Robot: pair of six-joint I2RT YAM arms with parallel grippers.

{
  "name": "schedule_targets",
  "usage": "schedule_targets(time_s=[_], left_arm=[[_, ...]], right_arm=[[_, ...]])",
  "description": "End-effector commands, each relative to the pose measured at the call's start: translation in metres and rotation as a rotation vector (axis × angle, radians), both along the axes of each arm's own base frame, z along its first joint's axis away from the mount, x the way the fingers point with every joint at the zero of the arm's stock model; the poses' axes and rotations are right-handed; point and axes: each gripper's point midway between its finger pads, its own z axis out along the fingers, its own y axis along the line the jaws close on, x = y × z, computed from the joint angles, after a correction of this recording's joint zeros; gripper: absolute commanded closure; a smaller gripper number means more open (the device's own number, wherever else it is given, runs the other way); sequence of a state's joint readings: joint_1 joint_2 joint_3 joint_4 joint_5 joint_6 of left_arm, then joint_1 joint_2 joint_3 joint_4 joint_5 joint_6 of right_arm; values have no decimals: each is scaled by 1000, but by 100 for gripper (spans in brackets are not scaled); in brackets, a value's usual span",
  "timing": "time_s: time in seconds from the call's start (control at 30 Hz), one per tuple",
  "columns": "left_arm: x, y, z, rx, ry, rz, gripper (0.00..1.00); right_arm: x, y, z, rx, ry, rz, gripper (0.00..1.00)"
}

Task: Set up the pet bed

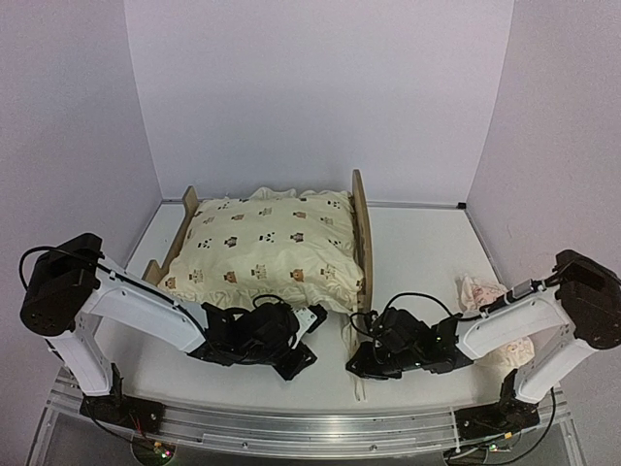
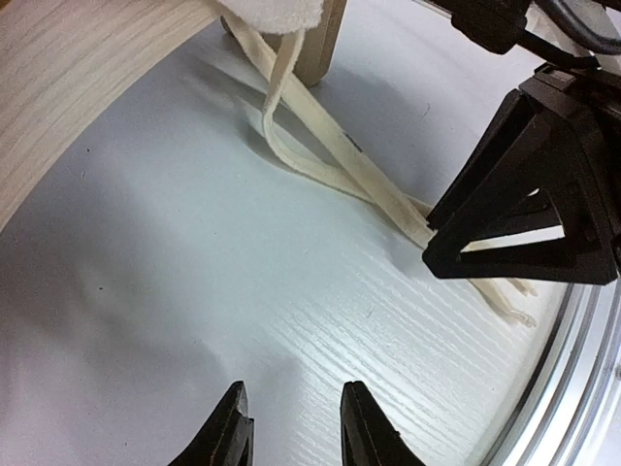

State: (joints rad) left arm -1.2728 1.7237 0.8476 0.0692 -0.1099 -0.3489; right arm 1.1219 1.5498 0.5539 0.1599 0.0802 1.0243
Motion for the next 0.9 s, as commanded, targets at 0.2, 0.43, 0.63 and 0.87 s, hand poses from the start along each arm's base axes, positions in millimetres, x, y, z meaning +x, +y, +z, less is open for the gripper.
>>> schedule_targets(time_s=[0.2, 0.43, 0.63, 0.87], left_arm=[[8, -23, 32, -101, -32, -4, 67], [4, -19, 33, -68, -25, -16, 66], [4, -14, 37, -65, -35, -4, 65], [5, -13, 38, -69, -32, 0, 66]], right_arm=[[-10, 17, 62, 82, -60, 157, 58], [-11, -28, 48, -93, -84, 127, 56], [-25, -28, 24, -185, -16, 187, 55], [-33, -28, 8, -321, -18, 237, 63]])
